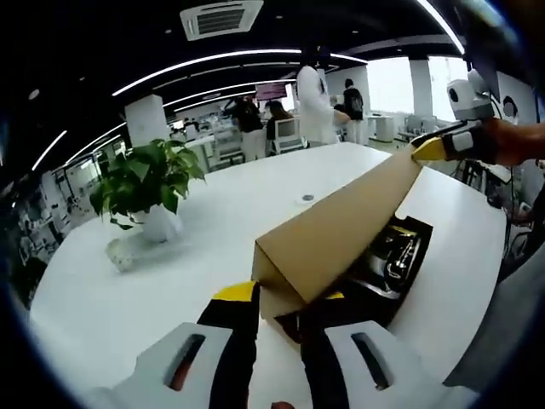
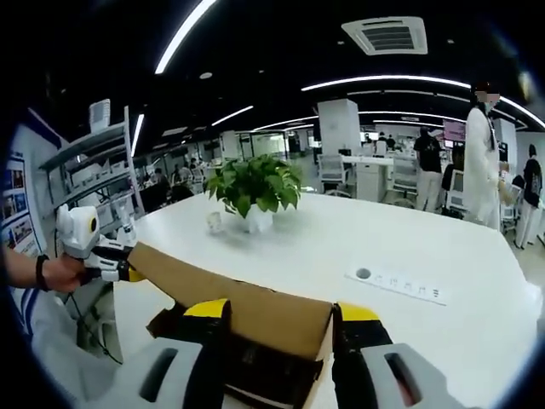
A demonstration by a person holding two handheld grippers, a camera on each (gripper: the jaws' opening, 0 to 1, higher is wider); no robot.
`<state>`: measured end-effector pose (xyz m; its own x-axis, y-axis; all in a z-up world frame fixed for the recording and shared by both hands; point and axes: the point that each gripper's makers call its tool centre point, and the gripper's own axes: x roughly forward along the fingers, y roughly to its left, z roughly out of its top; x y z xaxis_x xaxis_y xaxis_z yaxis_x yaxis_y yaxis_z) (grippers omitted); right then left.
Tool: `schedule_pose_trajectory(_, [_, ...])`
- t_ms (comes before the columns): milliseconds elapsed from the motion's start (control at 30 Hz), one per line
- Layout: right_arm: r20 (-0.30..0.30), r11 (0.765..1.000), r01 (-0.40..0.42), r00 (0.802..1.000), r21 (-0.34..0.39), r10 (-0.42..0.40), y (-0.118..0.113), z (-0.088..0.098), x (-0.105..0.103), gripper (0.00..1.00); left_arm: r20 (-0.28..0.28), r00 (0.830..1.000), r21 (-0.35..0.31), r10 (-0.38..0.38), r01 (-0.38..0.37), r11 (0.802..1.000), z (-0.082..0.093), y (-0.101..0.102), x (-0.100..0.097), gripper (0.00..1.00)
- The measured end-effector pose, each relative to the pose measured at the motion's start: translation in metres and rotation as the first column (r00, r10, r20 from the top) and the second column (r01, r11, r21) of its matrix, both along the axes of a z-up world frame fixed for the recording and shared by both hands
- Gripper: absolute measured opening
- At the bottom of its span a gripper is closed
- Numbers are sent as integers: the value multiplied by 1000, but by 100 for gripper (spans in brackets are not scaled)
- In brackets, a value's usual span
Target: Operate the shoe box by opening the lid, removing the specified soft item, and placing it in the target area until the item is outside and the box remains undamaged.
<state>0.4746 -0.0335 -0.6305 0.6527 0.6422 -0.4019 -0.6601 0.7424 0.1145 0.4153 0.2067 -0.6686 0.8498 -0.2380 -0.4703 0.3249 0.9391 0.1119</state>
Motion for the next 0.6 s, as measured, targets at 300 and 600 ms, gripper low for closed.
schedule_pose_trajectory(300, [61,992,-102,992,-70,106,2,-1,-5,52,2,999,1,35,-35,999,3,4,9,10])
schedule_pose_trajectory(600, [77,981,-113,989,-160,127,-1,-15,2,51,-13,999,-26,51,-51,998,6,3,14,10])
